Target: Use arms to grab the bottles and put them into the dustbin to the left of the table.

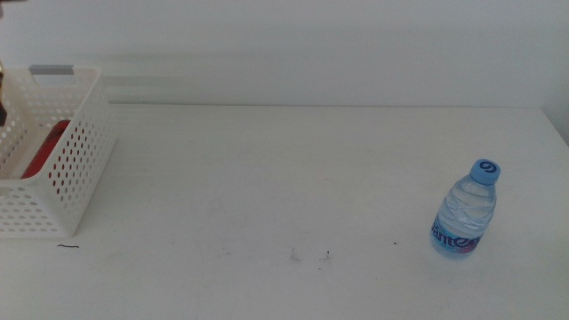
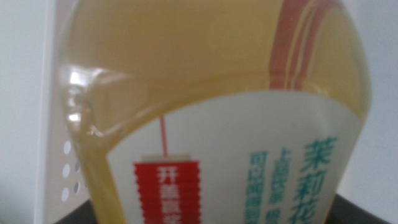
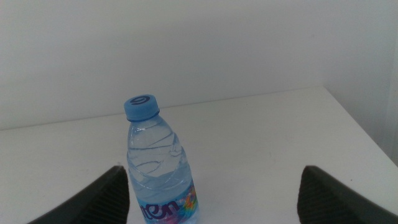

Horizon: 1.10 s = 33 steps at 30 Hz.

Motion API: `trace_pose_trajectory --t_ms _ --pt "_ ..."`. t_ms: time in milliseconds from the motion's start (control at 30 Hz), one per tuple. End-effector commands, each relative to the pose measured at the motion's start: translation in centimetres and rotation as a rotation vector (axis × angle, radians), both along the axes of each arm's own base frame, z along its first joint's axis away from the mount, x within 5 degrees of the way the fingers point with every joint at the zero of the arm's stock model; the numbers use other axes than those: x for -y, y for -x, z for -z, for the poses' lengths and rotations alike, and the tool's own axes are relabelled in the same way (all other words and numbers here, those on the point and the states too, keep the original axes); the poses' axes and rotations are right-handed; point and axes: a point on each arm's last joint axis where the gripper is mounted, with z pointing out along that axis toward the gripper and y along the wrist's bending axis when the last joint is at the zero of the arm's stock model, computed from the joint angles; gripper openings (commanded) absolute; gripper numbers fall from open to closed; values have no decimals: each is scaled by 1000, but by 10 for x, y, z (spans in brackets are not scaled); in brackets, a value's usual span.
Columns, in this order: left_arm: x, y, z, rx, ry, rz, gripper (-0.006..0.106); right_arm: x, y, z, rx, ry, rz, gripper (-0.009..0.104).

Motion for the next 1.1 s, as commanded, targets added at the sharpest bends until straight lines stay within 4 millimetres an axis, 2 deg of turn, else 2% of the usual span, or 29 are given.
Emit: trace_pose_trajectory --t_ms 0,333,633,733,833,1067 --pt "-8 -7 1 51 11 -15 -2 1 0 1 5 14 10 90" --pt "-19 -38 31 -44 30 20 -2 1 0 1 5 14 10 90" --pt "-23 -50 63 -120 49 40 -1 1 0 1 5 14 10 90" --pt "-25 -53 68 -116 47 37 4 1 0 1 5 14 10 90" --pt "-25 -54 69 -113 43 45 21 1 0 1 5 14 10 90" --pt "-27 -55 68 -101 17 47 82 1 0 1 5 14 10 90"
